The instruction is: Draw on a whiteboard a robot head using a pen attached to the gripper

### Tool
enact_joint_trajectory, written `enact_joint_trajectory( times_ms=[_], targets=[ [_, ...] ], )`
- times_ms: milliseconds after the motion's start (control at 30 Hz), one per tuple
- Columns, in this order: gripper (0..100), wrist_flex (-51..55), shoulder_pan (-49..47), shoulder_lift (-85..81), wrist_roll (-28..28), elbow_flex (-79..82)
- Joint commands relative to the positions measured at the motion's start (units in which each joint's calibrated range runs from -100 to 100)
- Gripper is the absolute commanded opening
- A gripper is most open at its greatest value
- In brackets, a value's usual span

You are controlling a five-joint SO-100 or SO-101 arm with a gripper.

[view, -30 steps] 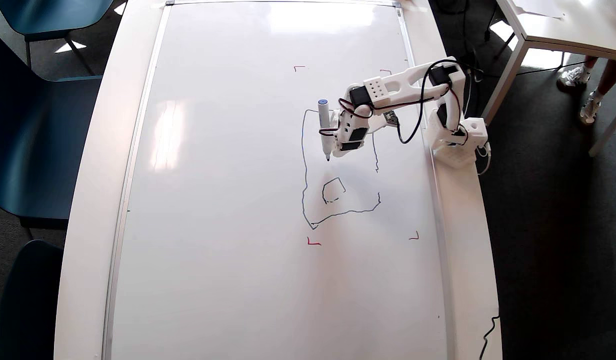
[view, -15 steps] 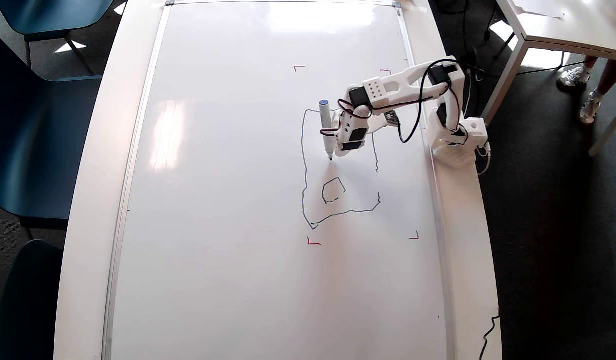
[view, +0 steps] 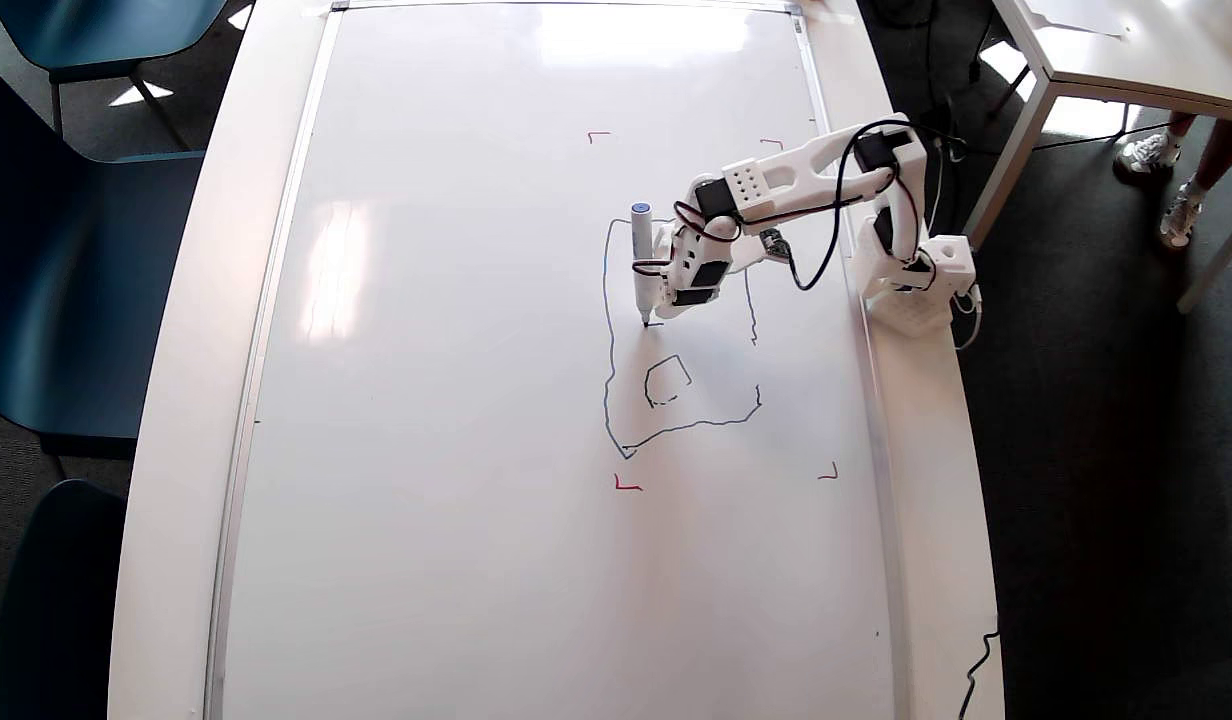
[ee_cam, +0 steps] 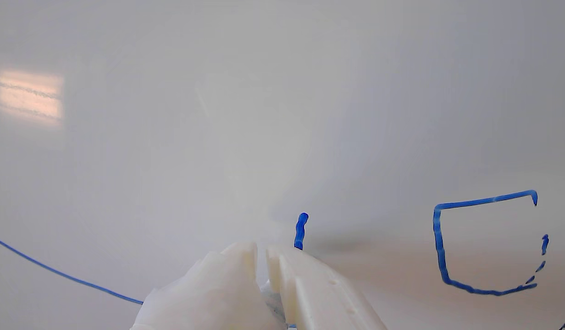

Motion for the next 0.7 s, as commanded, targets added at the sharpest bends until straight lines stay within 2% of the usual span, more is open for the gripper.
enact_joint_trajectory(
  times_ms=[0, 167, 667],
  targets=[
    [1, -2.5, 0.1, 0.1, 0.2, -1.0],
    [1, -2.7, 1.2, 0.1, 0.5, -1.0],
    [1, -1.9, 9.5, -0.7, 6.2, 0.0]
  ],
)
